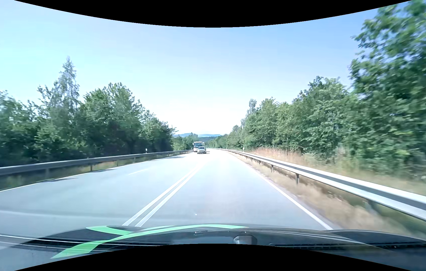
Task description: Follow the waypoints while adhering to traffic rules and regulations
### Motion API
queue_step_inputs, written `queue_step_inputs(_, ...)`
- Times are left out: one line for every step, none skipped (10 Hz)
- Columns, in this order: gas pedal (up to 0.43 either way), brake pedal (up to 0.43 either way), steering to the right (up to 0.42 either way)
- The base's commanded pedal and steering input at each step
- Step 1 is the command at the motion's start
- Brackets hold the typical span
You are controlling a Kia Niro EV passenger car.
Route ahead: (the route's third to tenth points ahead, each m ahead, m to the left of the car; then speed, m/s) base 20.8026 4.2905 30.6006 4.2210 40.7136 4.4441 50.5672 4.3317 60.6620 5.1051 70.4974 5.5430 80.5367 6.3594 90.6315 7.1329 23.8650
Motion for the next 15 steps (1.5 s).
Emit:
queue_step_inputs(0.177, 0.0, -0.007)
queue_step_inputs(0.177, 0.0, -0.007)
queue_step_inputs(0.189, 0.0, -0.008)
queue_step_inputs(0.197, 0.0, -0.008)
queue_step_inputs(0.228, 0.0, -0.008)
queue_step_inputs(0.24, 0.0, -0.008)
queue_step_inputs(0.248, 0.0, -0.008)
queue_step_inputs(0.26, 0.0, -0.008)
queue_step_inputs(0.26, 0.0, -0.008)
queue_step_inputs(0.26, 0.0, -0.007)
queue_step_inputs(0.26, 0.0, -0.008)
queue_step_inputs(0.26, 0.0, -0.007)
queue_step_inputs(0.248, 0.0, -0.007)
queue_step_inputs(0.209, 0.0, -0.007)
queue_step_inputs(0.209, 0.0, -0.007)
